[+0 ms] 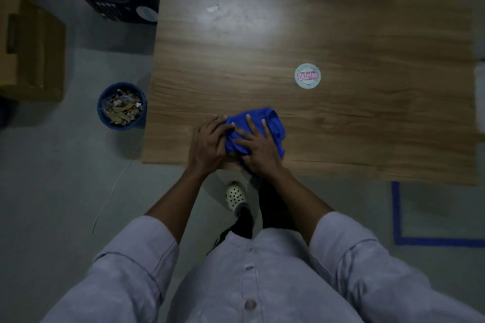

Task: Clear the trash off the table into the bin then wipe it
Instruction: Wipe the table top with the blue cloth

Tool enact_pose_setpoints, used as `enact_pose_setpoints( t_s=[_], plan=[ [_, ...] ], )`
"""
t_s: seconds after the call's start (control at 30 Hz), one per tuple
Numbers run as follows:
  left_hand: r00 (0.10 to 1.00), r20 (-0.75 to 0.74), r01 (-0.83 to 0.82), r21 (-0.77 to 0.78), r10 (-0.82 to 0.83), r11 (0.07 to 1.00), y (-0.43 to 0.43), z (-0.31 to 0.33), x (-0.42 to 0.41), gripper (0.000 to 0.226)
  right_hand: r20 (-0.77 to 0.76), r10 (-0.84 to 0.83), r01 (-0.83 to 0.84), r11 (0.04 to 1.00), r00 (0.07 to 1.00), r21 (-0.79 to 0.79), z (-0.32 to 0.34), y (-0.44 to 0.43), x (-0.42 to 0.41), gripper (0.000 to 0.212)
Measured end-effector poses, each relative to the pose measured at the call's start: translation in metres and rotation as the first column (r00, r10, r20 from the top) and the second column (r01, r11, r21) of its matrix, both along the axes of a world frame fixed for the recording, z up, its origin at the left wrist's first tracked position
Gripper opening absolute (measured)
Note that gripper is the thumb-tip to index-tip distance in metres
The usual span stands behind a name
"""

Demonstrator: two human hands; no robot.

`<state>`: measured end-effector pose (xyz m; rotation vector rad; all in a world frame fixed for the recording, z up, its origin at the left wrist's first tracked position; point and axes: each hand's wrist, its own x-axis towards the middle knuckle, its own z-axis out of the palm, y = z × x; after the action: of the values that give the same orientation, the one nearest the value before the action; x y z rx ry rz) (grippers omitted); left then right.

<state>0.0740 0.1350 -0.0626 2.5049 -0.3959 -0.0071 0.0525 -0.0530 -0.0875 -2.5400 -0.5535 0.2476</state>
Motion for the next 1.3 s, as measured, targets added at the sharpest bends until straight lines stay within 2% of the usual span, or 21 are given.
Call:
enact_pose_setpoints(
  t_s=[0.13, 0.17, 0.23, 0.27, 0.33, 0.37, 0.4, 0.43, 0.5, 0.6, 0.63, 0.7, 0.77, 0.83, 0.93, 1.0, 1.03, 1.07, 1.1, 1.2, 1.3],
  plan=[
    [0.991, -0.049, -0.128, -0.02, 0.127, 0.992, 0.008, 0.014, -0.017, 0.03, -0.175, 0.067, -0.042, 0.989, 0.982, 0.141, 0.015, -0.004, -0.044, 0.049],
    [0.983, -0.069, -0.174, -0.01, 0.173, 0.985, 0.01, 0.015, -0.019, 0.03, -0.28, 0.062, -0.011, 0.984, 0.958, 0.181, 0.024, -0.006, -0.056, 0.053],
    [0.97, -0.081, -0.23, 0.003, 0.229, 0.973, 0.011, 0.017, -0.023, 0.03, -0.515, -0.033, 0.194, 0.945, 0.856, 0.262, 0.04, -0.016, -0.076, 0.051],
    [0.967, -0.083, -0.242, -0.002, 0.241, 0.97, 0.01, 0.02, -0.023, 0.029, -0.609, -0.119, 0.359, 0.888, 0.784, 0.288, 0.053, -0.02, -0.081, 0.044],
    [0.963, -0.08, -0.259, -0.018, 0.257, 0.966, 0.009, 0.027, -0.017, 0.027, -0.704, -0.31, 0.679, 0.657, 0.639, 0.327, 0.078, -0.029, -0.071, 0.026],
    [0.962, -0.075, -0.264, -0.022, 0.261, 0.964, 0.008, 0.029, -0.012, 0.026, -0.729, -0.378, 0.779, 0.529, 0.571, 0.336, 0.086, -0.033, -0.06, 0.02],
    [0.963, -0.067, -0.264, -0.025, 0.262, 0.964, 0.009, 0.031, -0.008, 0.026, -0.708, -0.458, 0.827, 0.45, 0.537, 0.335, 0.089, -0.039, -0.046, 0.019],
    [0.964, -0.061, -0.263, -0.032, 0.26, 0.964, 0.009, 0.031, -0.004, 0.027, -0.618, -0.56, 0.83, 0.441, 0.552, 0.341, 0.087, -0.045, -0.03, 0.022],
    [0.96, -0.069, -0.275, -0.072, 0.27, 0.959, 0.011, 0.03, 0.001, 0.031, -0.409, -0.629, 0.75, 0.539, 0.661, 0.382, 0.075, -0.048, -0.004, 0.033],
    [0.936, -0.075, -0.351, -0.145, 0.343, 0.925, 0.014, 0.025, 0.0, 0.033, -0.287, -0.386, 0.464, 0.837, 0.877, 0.291, 0.033, -0.021, 0.0, 0.07],
    [0.929, -0.079, -0.371, -0.161, 0.363, 0.915, 0.016, 0.023, -0.004, 0.032, -0.287, -0.289, 0.366, 0.892, 0.913, 0.265, 0.023, -0.006, -0.005, 0.075],
    [0.916, -0.106, -0.4, -0.177, 0.386, 0.899, 0.02, 0.017, -0.012, 0.03, -0.333, -0.169, 0.269, 0.921, 0.928, 0.282, 0.026, 0.024, -0.015, 0.073],
    [0.901, -0.158, -0.429, -0.197, 0.404, 0.882, 0.026, 0.013, -0.018, 0.031, -0.451, -0.156, 0.311, 0.904, 0.879, 0.294, 0.033, 0.046, -0.027, 0.056],
    [0.884, -0.19, -0.463, -0.233, 0.427, 0.855, 0.032, 0.016, -0.021, 0.032, -0.7, -0.177, 0.532, 0.78, 0.692, 0.329, 0.045, 0.051, -0.035, 0.041],
    [0.885, -0.143, -0.465, -0.221, 0.443, 0.857, 0.032, 0.027, -0.018, 0.027, -0.906, -0.106, 0.87, 0.345, 0.41, 0.353, 0.07, 0.043, -0.04, 0.024],
    [0.901, -0.121, -0.434, -0.191, 0.417, 0.881, 0.029, 0.033, -0.01, 0.027, -0.923, -0.217, 0.947, 0.118, 0.318, 0.299, 0.078, 0.028, -0.037, 0.029],
    [0.914, -0.111, -0.404, -0.169, 0.39, 0.899, 0.027, 0.035, -0.005, 0.029, -0.903, -0.291, 0.946, 0.029, 0.316, 0.322, 0.079, 0.018, -0.032, 0.029],
    [0.93, -0.099, -0.365, -0.139, 0.354, 0.921, 0.025, 0.036, 0.001, 0.031, -0.863, -0.383, 0.934, 0.0, 0.33, 0.357, 0.08, 0.009, -0.027, 0.027],
    [0.944, -0.092, -0.326, -0.097, 0.318, 0.94, 0.022, 0.035, 0.007, 0.033, -0.792, -0.496, 0.922, 0.051, 0.356, 0.383, 0.082, 0.001, -0.02, 0.025],
    [0.968, -0.136, -0.21, 0.032, 0.212, 0.977, 0.011, 0.029, 0.021, 0.049, -0.452, -0.727, 0.853, 0.39, 0.517, 0.347, 0.08, -0.011, 0.0, 0.033],
    [0.978, -0.177, -0.097, 0.095, 0.113, 0.991, 0.008, 0.021, 0.036, 0.074, -0.129, -0.663, 0.673, 0.737, 0.737, 0.061, 0.056, -0.01, 0.017, 0.055]
  ],
)
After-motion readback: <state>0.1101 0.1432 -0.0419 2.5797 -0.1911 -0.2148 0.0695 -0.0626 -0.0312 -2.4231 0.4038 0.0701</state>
